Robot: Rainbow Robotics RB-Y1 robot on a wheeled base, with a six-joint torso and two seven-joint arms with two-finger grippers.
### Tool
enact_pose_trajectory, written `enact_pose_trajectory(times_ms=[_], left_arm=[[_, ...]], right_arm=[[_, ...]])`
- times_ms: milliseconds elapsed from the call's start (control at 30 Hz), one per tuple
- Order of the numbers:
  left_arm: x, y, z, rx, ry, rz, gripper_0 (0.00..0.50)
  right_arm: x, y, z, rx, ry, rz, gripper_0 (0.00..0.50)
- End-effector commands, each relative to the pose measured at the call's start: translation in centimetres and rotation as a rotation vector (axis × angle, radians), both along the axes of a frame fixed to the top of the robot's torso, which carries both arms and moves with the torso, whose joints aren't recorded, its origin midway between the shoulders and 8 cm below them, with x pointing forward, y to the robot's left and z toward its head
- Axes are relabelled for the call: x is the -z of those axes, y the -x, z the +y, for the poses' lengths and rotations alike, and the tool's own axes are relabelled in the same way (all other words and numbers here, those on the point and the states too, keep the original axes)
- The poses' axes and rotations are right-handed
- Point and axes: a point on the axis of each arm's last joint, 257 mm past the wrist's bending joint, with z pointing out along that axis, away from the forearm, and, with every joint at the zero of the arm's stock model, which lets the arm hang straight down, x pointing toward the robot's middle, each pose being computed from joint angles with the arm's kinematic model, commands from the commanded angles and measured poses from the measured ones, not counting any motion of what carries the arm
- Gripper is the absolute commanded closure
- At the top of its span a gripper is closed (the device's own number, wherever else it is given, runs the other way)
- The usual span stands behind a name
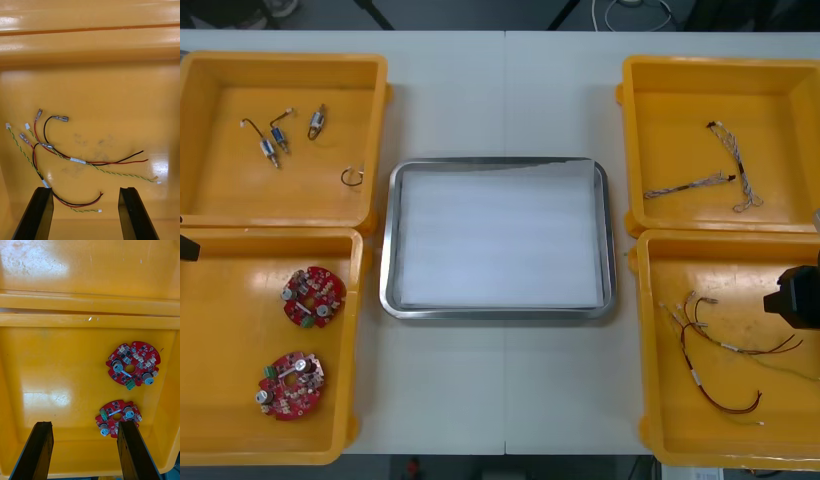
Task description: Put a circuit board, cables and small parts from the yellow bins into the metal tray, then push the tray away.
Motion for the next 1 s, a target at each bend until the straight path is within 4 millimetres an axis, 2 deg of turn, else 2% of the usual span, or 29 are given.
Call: enact_pose_trajectory(times_ms=[33,1000], left_arm=[[-0.96,0.55,1.6,0.058,-0.09,-0.007,0.0],[-0.96,0.55,1.6,0.058,-0.09,-0.007,0.0]], right_arm=[[-1.01,-0.45,-0.18,0.007,0.015,-0.015,0.0],[-1.01,-0.45,-0.18,0.007,0.015,-0.015,0.0]])
